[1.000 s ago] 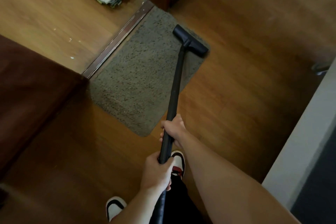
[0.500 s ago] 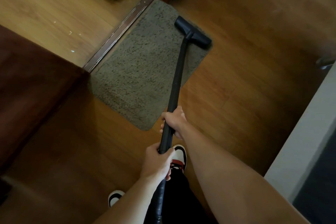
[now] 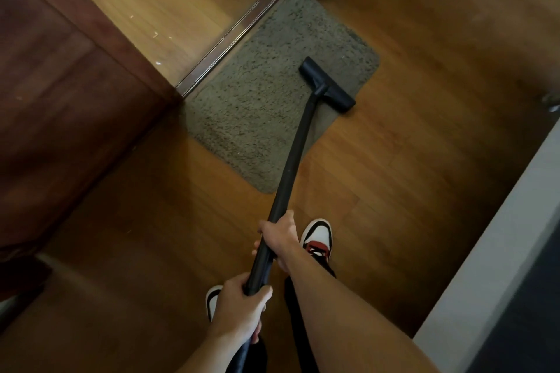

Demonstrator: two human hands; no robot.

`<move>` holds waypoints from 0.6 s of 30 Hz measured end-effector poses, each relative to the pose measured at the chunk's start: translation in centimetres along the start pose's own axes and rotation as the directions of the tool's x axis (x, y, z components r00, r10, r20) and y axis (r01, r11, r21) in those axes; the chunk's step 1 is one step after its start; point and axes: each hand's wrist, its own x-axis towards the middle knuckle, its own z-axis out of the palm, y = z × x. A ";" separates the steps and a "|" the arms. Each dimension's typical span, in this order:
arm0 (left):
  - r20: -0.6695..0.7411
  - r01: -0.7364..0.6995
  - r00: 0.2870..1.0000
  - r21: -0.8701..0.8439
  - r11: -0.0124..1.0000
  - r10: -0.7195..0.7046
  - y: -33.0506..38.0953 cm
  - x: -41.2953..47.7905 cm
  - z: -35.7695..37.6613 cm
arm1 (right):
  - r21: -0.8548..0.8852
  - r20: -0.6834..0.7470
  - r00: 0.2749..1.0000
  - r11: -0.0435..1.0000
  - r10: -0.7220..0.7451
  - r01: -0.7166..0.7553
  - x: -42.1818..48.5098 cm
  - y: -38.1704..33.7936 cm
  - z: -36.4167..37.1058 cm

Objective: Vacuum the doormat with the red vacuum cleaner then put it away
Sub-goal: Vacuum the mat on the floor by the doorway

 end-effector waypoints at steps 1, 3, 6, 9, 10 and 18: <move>0.004 -0.001 1.000 0.000 1.000 0.001 -0.9 -0.2 -0.7 | 0.005 -0.001 1.000 1.000 0.004 -0.004 -0.3 0.7 0.8; 0.008 -0.005 1.000 0.004 1.000 0.005 -2.5 -0.8 -1.9 | 0.009 -0.005 1.000 1.000 0.007 -0.007 -1.0 2.1 2.1; 0.019 -0.007 1.000 0.013 1.000 0.007 -4.4 -1.7 -3.8 | 0.001 -0.008 1.000 1.000 -0.001 0.001 -2.0 4.1 4.1; 0.036 -0.033 0.999 0.034 0.999 0.032 -6.5 -2.6 -5.7 | -0.028 -0.018 1.000 1.000 -0.003 0.003 -3.2 5.9 6.1; 0.043 -0.037 0.998 0.038 0.999 0.035 -7.2 -2.9 -6.4 | -0.035 -0.021 1.000 0.999 0.001 -0.002 -3.6 6.6 6.8; 0.116 -0.154 0.983 0.089 0.984 0.143 -12.0 -5.1 -13.1 | -0.346 -0.001 0.999 0.937 -0.042 0.039 -5.4 10.5 10.3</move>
